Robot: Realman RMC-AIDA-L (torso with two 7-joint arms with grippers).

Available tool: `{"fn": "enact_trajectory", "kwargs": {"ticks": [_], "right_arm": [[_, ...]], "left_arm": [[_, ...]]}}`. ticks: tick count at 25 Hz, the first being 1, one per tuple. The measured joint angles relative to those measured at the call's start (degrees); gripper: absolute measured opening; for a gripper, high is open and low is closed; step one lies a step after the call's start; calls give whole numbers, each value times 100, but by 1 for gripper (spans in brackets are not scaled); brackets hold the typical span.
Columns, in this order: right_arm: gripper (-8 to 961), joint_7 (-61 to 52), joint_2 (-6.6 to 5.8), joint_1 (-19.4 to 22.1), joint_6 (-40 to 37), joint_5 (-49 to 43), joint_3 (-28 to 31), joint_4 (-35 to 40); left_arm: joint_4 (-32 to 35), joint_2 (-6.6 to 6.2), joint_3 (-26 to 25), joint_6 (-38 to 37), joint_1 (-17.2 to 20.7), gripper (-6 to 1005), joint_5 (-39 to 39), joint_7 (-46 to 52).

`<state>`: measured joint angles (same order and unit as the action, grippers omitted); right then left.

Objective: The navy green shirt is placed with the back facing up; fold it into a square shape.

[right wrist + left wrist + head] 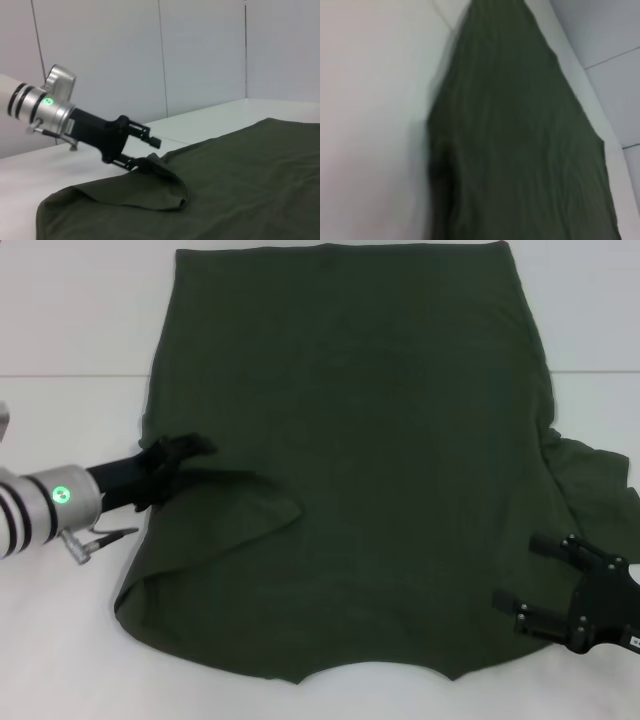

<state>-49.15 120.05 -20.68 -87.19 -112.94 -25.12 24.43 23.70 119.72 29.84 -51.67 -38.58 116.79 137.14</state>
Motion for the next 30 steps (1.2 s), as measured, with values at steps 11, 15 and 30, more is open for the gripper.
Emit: {"fn": "enact_trajectory", "kwargs": {"ticks": [11, 15, 30], "right_arm": [[947, -24, 8, -1, -22, 0, -1, -8], [947, -23, 8, -13, -20, 0, -2, -25], [947, -3, -13, -27, 22, 34, 49, -81]], "left_arm": [[65, 244, 10, 678, -798, 660, -27, -946], [87, 320, 15, 814, -1021, 660, -33, -1323], [269, -39, -242, -1015, 87, 660, -28, -478]]}}
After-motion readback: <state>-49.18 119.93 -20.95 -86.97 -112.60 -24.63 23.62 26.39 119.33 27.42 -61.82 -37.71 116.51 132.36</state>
